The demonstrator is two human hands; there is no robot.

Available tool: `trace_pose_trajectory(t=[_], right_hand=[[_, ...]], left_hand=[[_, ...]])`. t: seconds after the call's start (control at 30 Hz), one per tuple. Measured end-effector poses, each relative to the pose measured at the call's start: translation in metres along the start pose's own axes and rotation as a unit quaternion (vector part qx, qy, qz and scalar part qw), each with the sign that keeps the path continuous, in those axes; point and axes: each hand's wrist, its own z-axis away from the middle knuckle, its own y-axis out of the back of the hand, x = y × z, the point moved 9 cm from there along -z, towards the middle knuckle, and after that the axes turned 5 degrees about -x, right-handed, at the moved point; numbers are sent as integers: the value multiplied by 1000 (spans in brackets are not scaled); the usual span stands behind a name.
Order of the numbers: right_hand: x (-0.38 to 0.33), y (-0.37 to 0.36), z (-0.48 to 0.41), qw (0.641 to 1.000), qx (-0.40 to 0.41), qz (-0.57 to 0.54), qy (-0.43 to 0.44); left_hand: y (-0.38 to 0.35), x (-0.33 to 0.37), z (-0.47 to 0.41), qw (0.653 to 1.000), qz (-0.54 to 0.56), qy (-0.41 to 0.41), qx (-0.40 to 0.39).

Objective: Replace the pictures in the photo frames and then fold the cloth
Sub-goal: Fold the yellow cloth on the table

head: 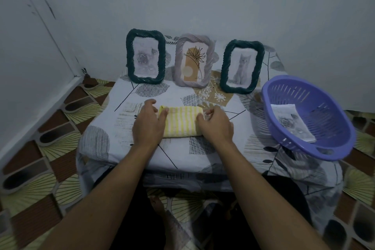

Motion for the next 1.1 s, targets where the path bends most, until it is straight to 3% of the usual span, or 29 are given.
trace_pose_trajectory(t=[0.1,0.2,0.4,0.6,0.8,1.0,1.1], right_hand=[[-28,2,6,992,21,13,124],[-40,-17,5,978,-45,105,173],[-19,-48,1,955,-167,213,121],[-9,-52,0,956,-175,226,72],[-1,-55,-3,964,-148,218,23],[-3,-32,0,981,7,194,-16],[-1,-25,-2,982,23,183,-34]], left_hand=[[3,22,1,990,-81,-107,32],[-17,35,-1,975,-140,-165,-40],[-67,16,2,928,-245,-145,-240],[-67,7,1,926,-271,-103,-241],[-67,6,2,930,-263,-88,-241],[-64,7,5,931,-256,-73,-251],[-64,7,8,932,-251,-60,-256]])
